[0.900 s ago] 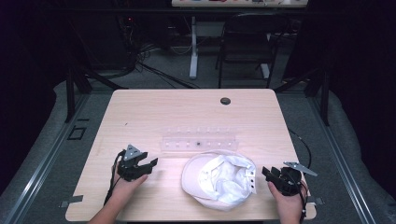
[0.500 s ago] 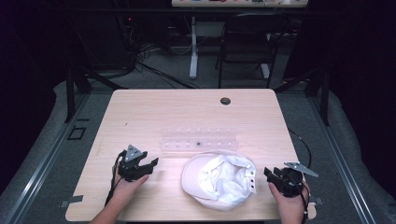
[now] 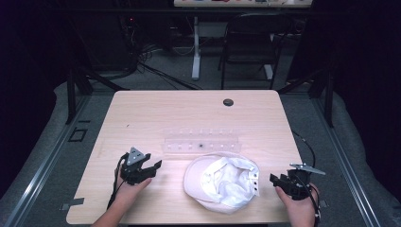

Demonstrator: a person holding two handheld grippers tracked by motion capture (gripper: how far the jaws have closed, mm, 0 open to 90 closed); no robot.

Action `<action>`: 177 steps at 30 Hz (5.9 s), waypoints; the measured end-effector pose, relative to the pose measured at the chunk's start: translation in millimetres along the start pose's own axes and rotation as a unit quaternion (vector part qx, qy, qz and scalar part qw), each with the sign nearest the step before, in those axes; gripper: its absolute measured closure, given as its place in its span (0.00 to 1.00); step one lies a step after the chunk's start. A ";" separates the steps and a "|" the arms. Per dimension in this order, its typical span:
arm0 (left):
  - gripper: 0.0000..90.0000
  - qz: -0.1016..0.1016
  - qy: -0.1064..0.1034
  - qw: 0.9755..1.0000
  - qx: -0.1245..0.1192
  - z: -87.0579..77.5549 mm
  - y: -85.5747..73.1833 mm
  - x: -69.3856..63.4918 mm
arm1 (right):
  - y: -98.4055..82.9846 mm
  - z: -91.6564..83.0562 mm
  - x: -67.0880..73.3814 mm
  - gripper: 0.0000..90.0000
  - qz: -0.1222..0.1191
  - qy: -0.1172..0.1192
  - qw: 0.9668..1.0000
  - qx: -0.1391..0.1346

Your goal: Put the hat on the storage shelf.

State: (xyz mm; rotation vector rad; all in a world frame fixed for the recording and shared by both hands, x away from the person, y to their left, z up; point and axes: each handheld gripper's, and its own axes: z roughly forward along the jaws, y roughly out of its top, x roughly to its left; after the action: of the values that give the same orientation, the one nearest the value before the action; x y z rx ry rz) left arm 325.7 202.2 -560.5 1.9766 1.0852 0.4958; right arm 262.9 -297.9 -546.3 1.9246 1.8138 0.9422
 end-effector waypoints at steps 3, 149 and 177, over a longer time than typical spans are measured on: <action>0.49 0.002 0.003 1.000 -0.001 0.2 -0.1 -0.5 | 4.2 -2.6 1.9 0.60 -0.004 0.007 1.000 0.013; 0.49 0.029 0.009 0.999 0.010 4.5 -1.8 -8.8 | 74.6 -11.7 65.7 0.94 0.010 0.216 0.954 0.207; 0.49 0.030 0.009 0.999 0.009 4.1 -1.6 -8.7 | 103.9 -33.9 80.6 0.94 0.039 0.329 0.926 0.180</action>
State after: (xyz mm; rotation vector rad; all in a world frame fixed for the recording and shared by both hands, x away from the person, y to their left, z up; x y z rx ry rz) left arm 322.7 193.5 -563.9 2.0287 1.0469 0.5382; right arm 316.2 -240.0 -435.5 2.0523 2.4341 1.5115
